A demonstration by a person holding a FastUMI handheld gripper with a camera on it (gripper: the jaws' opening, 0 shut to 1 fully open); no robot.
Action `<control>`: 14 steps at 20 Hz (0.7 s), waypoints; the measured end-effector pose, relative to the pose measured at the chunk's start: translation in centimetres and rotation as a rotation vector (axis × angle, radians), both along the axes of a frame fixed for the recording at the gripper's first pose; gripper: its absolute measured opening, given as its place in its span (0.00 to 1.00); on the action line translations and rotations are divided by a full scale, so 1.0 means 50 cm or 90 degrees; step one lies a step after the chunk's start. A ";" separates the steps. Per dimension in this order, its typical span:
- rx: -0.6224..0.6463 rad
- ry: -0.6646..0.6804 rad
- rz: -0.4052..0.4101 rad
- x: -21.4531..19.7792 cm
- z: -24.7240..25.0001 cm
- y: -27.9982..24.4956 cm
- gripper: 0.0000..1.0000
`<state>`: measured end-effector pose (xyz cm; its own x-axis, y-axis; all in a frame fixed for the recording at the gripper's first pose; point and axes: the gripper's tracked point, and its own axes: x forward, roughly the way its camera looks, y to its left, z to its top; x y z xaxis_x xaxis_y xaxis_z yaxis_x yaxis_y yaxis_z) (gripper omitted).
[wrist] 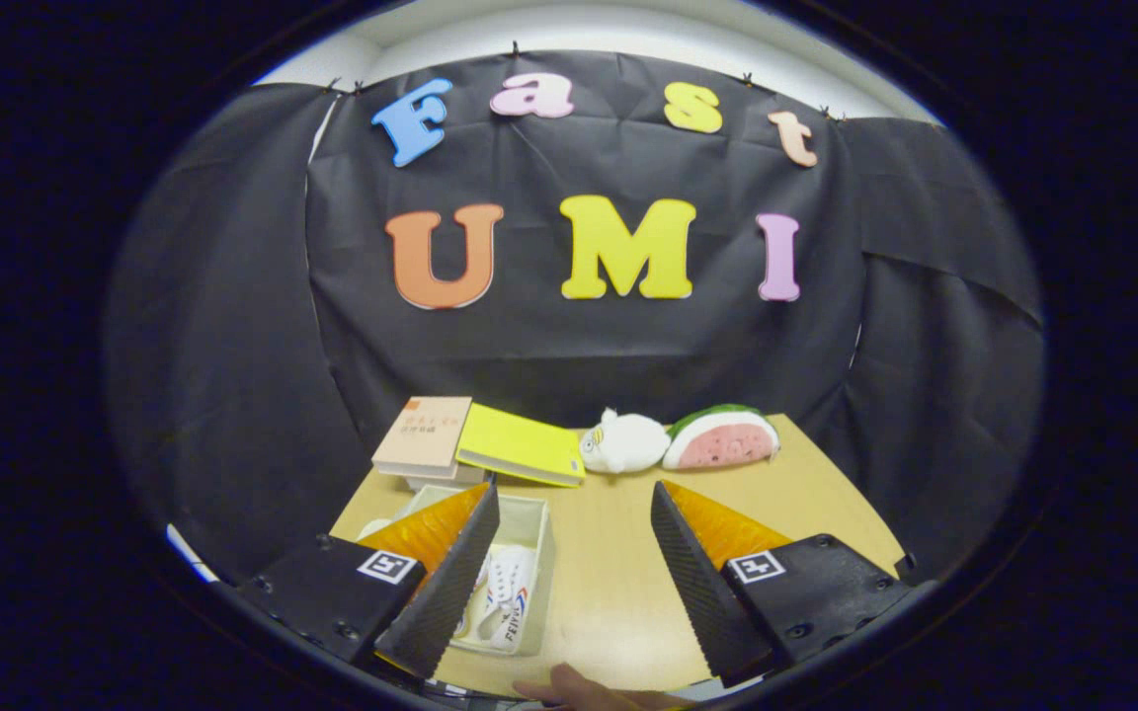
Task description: Open the storage box then place both shoes into the box .Put the left shoe in first, then the right shoe, with the right side of both shoes facing outward in a uniform manner.
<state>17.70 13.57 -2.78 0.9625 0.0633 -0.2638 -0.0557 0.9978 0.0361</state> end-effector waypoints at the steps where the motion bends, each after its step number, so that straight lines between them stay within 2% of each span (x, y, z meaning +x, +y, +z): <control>1: 0.004 -0.025 0.010 -0.014 0.020 -0.017 0.99; 5: -0.001 -0.067 0.003 -0.073 0.075 -0.129 0.99; 9: -0.008 -0.117 0.019 -0.106 0.116 -0.211 0.99; 14: -0.007 -0.152 0.042 -0.188 0.167 -0.293 1.00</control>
